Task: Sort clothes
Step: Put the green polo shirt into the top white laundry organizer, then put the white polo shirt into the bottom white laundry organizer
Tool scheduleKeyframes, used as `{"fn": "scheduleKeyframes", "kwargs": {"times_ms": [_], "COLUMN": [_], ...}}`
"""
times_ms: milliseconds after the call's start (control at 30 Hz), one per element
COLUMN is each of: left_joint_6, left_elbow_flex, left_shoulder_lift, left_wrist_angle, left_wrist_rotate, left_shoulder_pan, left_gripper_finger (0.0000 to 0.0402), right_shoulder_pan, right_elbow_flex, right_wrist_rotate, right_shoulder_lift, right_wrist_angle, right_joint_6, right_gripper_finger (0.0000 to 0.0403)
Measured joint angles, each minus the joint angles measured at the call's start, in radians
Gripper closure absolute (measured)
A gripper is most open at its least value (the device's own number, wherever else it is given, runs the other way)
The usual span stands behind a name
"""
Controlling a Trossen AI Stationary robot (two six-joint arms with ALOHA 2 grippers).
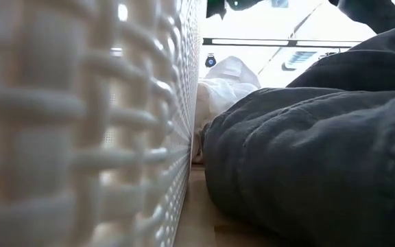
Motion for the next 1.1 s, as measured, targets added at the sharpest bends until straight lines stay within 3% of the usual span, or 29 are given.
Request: {"fn": "scheduleKeyframes", "kwargs": {"times_ms": [100,167,367,467,600,800,967,1100], "left_joint_6": [0.0,0.0,-0.002,-0.004,-0.048,-0.164,-0.237,-0.237], "left_elbow_flex": [0.0,0.0,0.0,0.0,0.0,0.0,0.0,0.0], "left_shoulder_lift": [0.002,0.005,0.019,0.029,0.038,0.061,0.13,0.197], "left_wrist_angle": [-0.016,-0.027,-0.054,-0.064,-0.113,-0.235,-0.308,-0.331], "left_wrist_rotate": [-0.001,-0.001,-0.001,-0.001,-0.001,0.0,0.05,0.072], "left_shoulder_pan": [0.0,0.0,0.0,0.0,0.0,0.0,0.0,0.0], "left_gripper_finger": [0.024,0.024,0.024,0.024,0.024,0.024,0.024,0.024], "right_shoulder_pan": [0.024,0.046,0.112,0.139,0.165,0.159,0.146,0.155], "right_elbow_flex": [0.007,0.007,0.007,0.007,0.007,0.008,0.002,-0.111], "right_wrist_rotate": [-0.097,-0.108,-0.118,-0.105,-0.044,0.146,0.168,0.166], "right_shoulder_lift": [-0.001,-0.001,-0.002,-0.011,-0.067,-0.199,-0.279,-0.368], "right_wrist_angle": [-0.161,-0.202,-0.256,-0.277,-0.411,-0.764,-1.155,-1.199], "right_joint_6": [0.001,0.048,0.043,-0.048,-0.176,-0.154,-0.051,0.053], "right_gripper_finger": [0.0395,0.0376,0.023,0.0152,0.0091,0.0082,0.0091,0.0094]}}
